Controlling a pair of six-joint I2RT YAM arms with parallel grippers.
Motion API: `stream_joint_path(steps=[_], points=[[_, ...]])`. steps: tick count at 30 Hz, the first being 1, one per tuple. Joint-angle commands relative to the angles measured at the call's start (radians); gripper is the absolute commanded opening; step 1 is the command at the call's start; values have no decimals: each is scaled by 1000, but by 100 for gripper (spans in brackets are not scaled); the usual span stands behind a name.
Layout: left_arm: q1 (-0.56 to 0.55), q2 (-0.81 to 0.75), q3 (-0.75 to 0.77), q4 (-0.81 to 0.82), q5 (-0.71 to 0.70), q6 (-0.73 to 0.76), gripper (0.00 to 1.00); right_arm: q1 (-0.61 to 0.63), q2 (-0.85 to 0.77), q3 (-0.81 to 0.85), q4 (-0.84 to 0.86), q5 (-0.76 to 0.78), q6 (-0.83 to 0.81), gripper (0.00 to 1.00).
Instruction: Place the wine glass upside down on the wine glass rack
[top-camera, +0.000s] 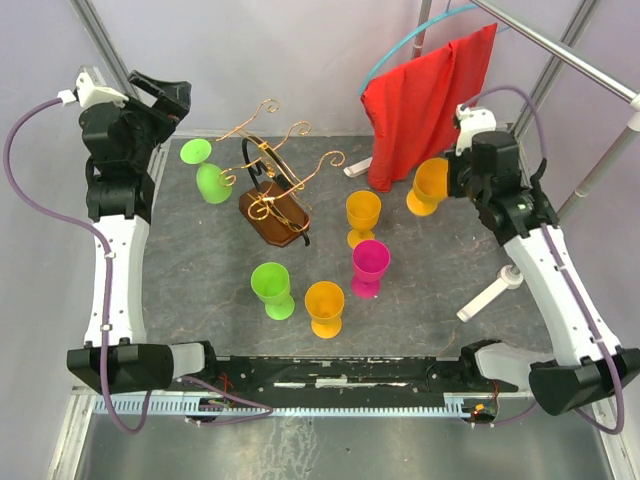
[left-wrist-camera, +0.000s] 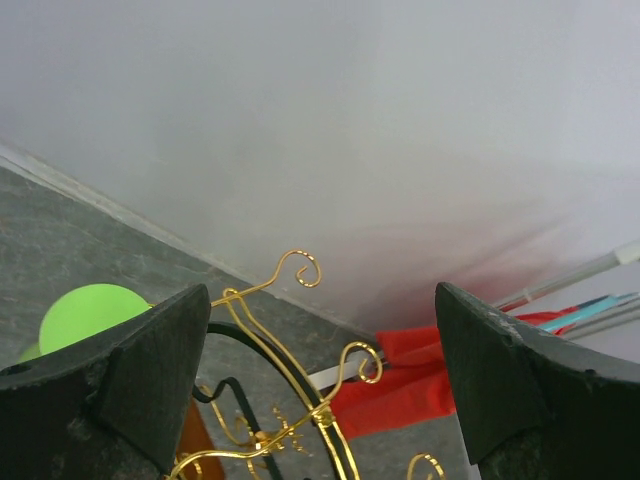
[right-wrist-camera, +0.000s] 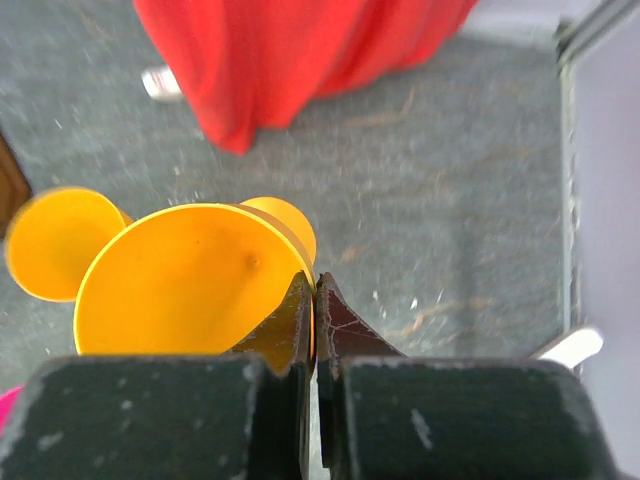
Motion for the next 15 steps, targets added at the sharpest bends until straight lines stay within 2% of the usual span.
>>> stream_joint_path(steps=[1, 9, 15], points=[[-2, 44, 75, -70, -32, -207, 99, 21, -60, 139, 95, -34, -100, 1], [-5, 51, 75, -80, -15, -436, 99, 125, -67, 135, 524, -92, -220, 1], [-18, -14, -20, -65, -18, -677, 99, 292, 28, 33, 1014, -118, -329, 1]])
